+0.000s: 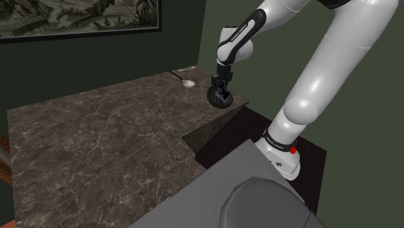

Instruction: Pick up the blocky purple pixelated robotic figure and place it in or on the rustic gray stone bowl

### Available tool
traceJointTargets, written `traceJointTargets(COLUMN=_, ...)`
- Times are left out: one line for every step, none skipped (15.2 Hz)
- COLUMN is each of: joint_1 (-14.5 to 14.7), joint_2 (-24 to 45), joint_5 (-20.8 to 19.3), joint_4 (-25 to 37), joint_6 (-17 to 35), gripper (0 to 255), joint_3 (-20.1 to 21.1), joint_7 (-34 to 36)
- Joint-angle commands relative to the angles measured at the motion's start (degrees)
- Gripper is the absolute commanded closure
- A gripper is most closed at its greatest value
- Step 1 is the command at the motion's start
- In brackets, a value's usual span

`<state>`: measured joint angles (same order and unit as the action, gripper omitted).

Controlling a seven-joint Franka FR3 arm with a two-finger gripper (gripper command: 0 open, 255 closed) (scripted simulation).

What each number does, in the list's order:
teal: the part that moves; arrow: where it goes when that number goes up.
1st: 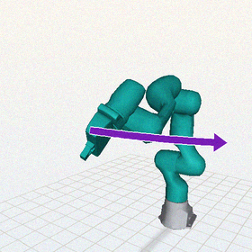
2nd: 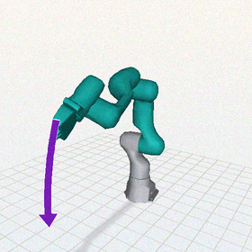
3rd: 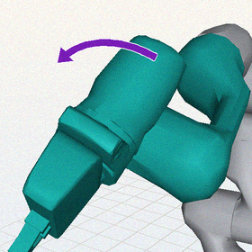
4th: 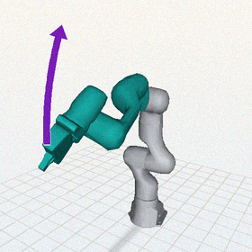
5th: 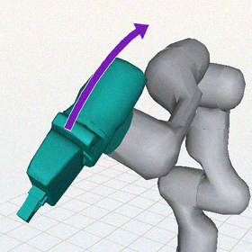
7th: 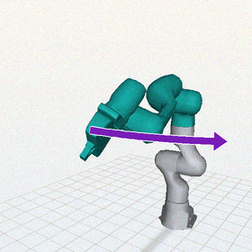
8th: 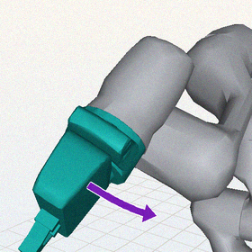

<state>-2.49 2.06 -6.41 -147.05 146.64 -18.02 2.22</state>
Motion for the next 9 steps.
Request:
traceJointTargets(joint_1=-0.1, joint_2=1.6, joint_5=0.6, joint_4=-0.2, joint_6=1.3, gripper=255, joint_3=0.0, joint_7=-0.5)
traceJointTargets(joint_1=-0.1, joint_2=1.6, joint_5=0.6, joint_4=-0.2, joint_6=1.3, gripper=255, joint_3=0.0, joint_7=-0.5)
traceJointTargets(joint_1=-0.1, joint_2=1.6, joint_5=0.6, joint_4=-0.2, joint_6=1.3, gripper=255, joint_3=0.0, joint_7=-0.5)
traceJointTargets(joint_1=-0.1, joint_2=1.6, joint_5=0.6, joint_4=-0.2, joint_6=1.3, gripper=255, joint_3=0.0, joint_7=-0.5)
traceJointTargets(joint_1=-0.1, joint_2=1.6, joint_5=0.6, joint_4=-0.2, joint_6=1.3, gripper=255, joint_3=0.0, joint_7=-0.5)
traceJointTargets(joint_1=-0.1, joint_2=1.6, joint_5=0.6, joint_4=-0.2, joint_6=1.3, gripper=255, joint_3=0.0, joint_7=-0.5)
traceJointTargets(joint_1=-0.1, joint_2=1.6, joint_5=0.6, joint_4=-0.2, joint_6=1.3, gripper=255, joint_3=0.0, joint_7=-0.5)
traceJointTargets(joint_1=-0.1, joint_2=1.6, joint_5=0.6, joint_4=-0.2, joint_6=1.3, gripper=255, joint_3=0.0, joint_7=-0.5)
traceJointTargets(joint_1=-0.1, joint_2=1.6, joint_5=0.6, joint_4=-0.2, joint_6=1.3, gripper=0, joint_3=0.0, joint_7=-0.5)
